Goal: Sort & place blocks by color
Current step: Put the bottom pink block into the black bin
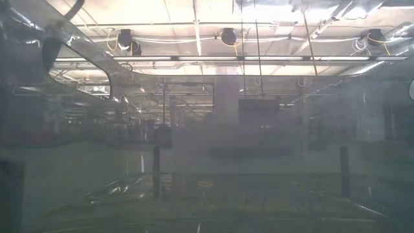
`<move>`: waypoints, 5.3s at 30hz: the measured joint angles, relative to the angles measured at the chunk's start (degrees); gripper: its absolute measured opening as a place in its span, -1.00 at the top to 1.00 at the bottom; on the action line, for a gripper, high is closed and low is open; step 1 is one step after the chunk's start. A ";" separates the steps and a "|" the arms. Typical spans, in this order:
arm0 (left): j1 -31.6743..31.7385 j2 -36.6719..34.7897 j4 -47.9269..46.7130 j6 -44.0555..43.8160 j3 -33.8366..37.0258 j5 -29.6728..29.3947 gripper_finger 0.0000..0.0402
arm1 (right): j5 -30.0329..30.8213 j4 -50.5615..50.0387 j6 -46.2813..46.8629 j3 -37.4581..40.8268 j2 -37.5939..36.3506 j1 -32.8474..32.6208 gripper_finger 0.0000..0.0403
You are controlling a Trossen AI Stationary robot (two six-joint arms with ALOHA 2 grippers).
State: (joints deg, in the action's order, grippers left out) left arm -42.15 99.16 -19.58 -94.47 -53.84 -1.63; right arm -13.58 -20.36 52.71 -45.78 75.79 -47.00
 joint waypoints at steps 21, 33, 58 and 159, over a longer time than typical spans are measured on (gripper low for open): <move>0.63 1.03 -4.74 6.59 -0.02 -3.36 0.79 | 0.22 -0.07 1.03 -0.02 0.00 0.02 -0.20; 0.72 -5.71 0.14 6.16 0.17 -7.02 0.82 | 0.22 -0.07 0.61 -0.02 0.00 0.02 -0.20; 2.42 -0.75 -7.39 -1.89 0.00 -2.76 0.35 | -0.19 0.98 2.14 5.03 -0.07 0.02 -0.20; 18.01 -6.00 -16.82 80.64 -0.09 -10.43 0.69 | 27.41 11.96 -13.45 5.05 -15.32 23.09 0.06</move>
State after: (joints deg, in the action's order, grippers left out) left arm -24.14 93.17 -36.40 -13.83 -53.93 -12.06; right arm 13.82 -8.40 39.26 -40.73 60.47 -23.91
